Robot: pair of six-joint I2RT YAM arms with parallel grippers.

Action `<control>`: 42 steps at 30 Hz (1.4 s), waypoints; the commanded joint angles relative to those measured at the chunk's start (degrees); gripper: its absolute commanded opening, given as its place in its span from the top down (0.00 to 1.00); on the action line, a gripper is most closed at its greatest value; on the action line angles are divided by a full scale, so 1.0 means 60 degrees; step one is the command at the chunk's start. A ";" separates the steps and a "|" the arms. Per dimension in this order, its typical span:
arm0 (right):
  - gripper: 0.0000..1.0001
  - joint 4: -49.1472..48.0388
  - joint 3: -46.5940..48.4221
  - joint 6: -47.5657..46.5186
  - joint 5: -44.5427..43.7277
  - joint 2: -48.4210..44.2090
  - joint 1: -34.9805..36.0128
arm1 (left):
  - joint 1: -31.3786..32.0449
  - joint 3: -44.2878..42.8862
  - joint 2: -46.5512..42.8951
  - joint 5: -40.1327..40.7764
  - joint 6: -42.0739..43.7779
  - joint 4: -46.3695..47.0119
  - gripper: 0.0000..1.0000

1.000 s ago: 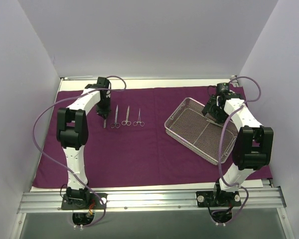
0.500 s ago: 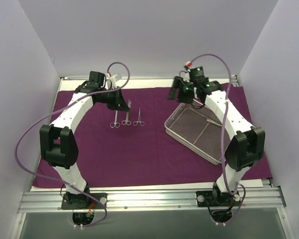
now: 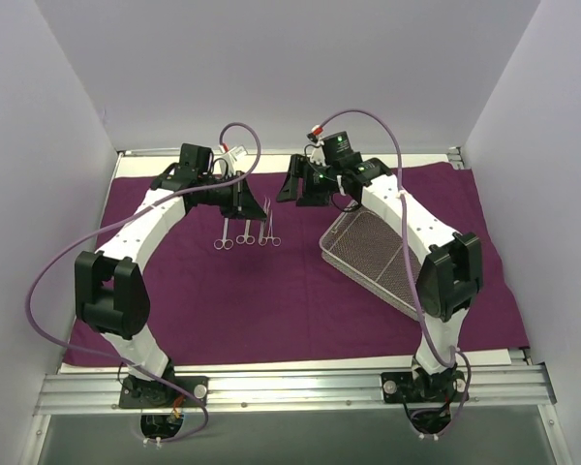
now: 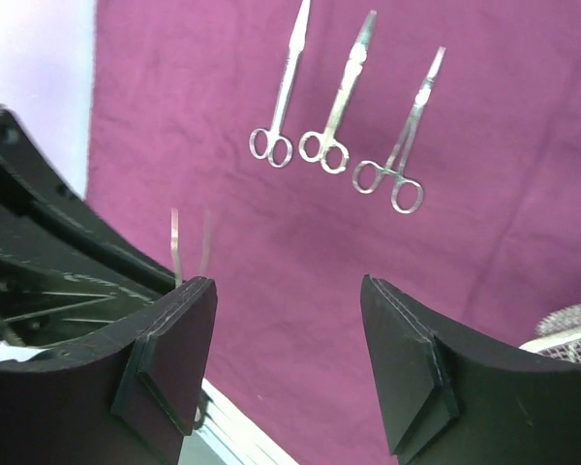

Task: Open and lay out the surgical kit
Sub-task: Place the medical item in the surgical kit.

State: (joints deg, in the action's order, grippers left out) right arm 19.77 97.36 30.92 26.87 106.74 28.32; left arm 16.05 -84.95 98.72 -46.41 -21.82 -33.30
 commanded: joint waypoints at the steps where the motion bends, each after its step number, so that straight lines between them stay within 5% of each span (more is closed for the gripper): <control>1: 0.38 -0.0467 0.0457 0.0120 0.0486 -0.0007 0.0144 | 0.0034 0.0037 -0.0501 -0.0292 -0.0083 0.0481 0.98; 21: 0.43 -0.0570 0.1102 0.0164 0.1410 0.0901 0.0422 | 0.0137 -0.0285 -0.0296 -0.0453 -0.0083 0.0481 0.98; 27: 0.60 -0.0848 0.1058 0.0311 0.2068 0.1092 0.0437 | 0.0151 -0.0256 -0.0281 -0.0526 -0.0069 0.0496 0.98; 34: 1.00 -0.1404 0.1073 0.0530 0.2977 0.1224 0.0437 | 0.0151 -0.0563 -0.0135 -0.0453 -0.0025 0.0350 0.98; 36: 1.00 -0.1507 0.1015 0.0575 0.3079 0.1180 0.0379 | 0.0137 -0.0608 -0.0091 -0.0453 -0.0010 0.0291 0.97; 42: 1.00 -0.2253 0.0518 0.0823 0.3488 0.0770 0.0116 | -0.0126 -0.0169 -0.0310 -0.0846 0.0224 0.0320 0.49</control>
State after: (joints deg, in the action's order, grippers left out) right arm 10.44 101.65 34.85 43.64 113.47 29.91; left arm 16.34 -85.32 98.67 -47.97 -21.61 -33.32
